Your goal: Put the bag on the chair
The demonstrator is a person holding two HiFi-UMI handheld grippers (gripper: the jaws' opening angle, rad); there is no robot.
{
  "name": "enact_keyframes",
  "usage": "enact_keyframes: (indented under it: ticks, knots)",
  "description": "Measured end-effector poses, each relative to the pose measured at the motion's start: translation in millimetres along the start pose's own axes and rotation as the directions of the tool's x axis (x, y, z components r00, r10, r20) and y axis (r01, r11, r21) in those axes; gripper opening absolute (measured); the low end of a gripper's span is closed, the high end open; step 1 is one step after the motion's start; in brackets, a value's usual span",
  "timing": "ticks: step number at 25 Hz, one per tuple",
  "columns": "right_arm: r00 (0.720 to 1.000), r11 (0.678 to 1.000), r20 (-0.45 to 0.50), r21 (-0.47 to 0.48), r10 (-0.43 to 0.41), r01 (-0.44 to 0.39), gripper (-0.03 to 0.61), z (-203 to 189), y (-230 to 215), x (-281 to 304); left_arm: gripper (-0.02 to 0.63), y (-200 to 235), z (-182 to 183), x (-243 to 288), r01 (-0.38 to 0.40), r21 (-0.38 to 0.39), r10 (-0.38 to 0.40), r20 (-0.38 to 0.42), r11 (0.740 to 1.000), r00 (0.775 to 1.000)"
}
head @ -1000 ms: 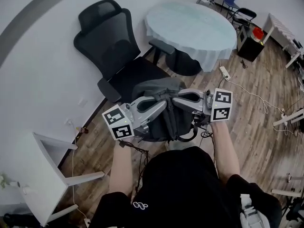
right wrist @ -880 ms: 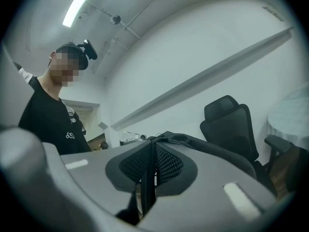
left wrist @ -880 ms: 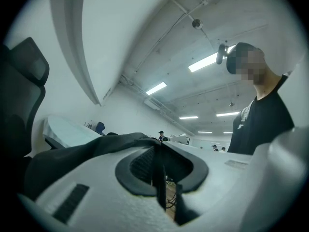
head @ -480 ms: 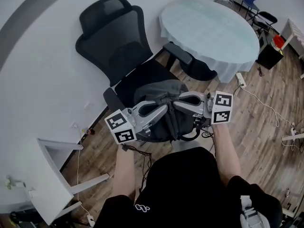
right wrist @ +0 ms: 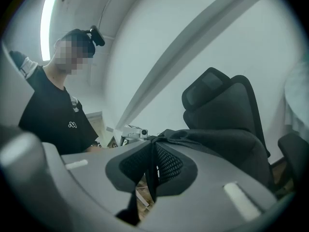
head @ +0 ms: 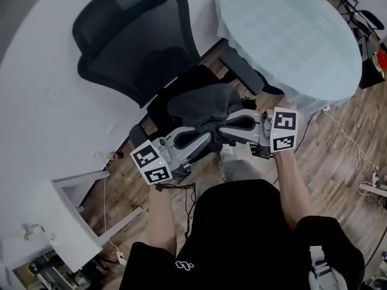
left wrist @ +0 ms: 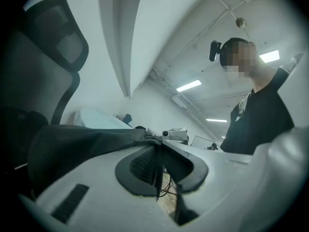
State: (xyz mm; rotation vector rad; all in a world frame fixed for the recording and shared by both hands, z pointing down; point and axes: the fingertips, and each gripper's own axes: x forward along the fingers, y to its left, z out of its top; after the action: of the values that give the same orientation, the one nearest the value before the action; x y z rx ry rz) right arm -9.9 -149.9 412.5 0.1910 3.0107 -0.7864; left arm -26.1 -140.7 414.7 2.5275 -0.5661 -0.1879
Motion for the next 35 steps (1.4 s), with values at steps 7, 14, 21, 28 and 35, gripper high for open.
enact_keyframes:
  ticks: [7, 14, 21, 28, 35]
  knots:
    - [1.0, 0.999, -0.001, 0.039, 0.012, -0.012, 0.037, 30.4, -92.4, 20.1, 0.035, 91.3, 36.7, 10.7, -0.065, -0.067, 0.065, -0.011, 0.996, 0.998]
    - [1.0, 0.998, 0.0, 0.053, -0.026, 0.026, 0.038, 35.6, -114.4, 26.0, 0.035, 112.4, 45.0, 12.7, -0.076, -0.054, 0.073, -0.057, 0.996, 0.996]
    - [0.996, 0.992, -0.025, 0.09, -0.087, 0.088, 0.038, 36.2, -160.5, 41.0, 0.035, 160.8, 50.8, 10.9, -0.073, -0.11, 0.065, -0.078, 0.991, 0.995]
    - [0.977, 0.96, -0.077, 0.185, -0.201, 0.212, 0.038, 8.4, -223.9, 46.8, 0.037, 228.0, 27.0, 14.8, -0.148, -0.227, 0.123, -0.123, 0.963, 0.985]
    - [0.933, 0.874, 0.012, 0.355, -0.36, 0.332, 0.029, -6.6, -278.3, 44.5, 0.046, 283.8, 14.8, 23.5, -0.286, -0.388, 0.295, -0.039, 0.876, 0.955]
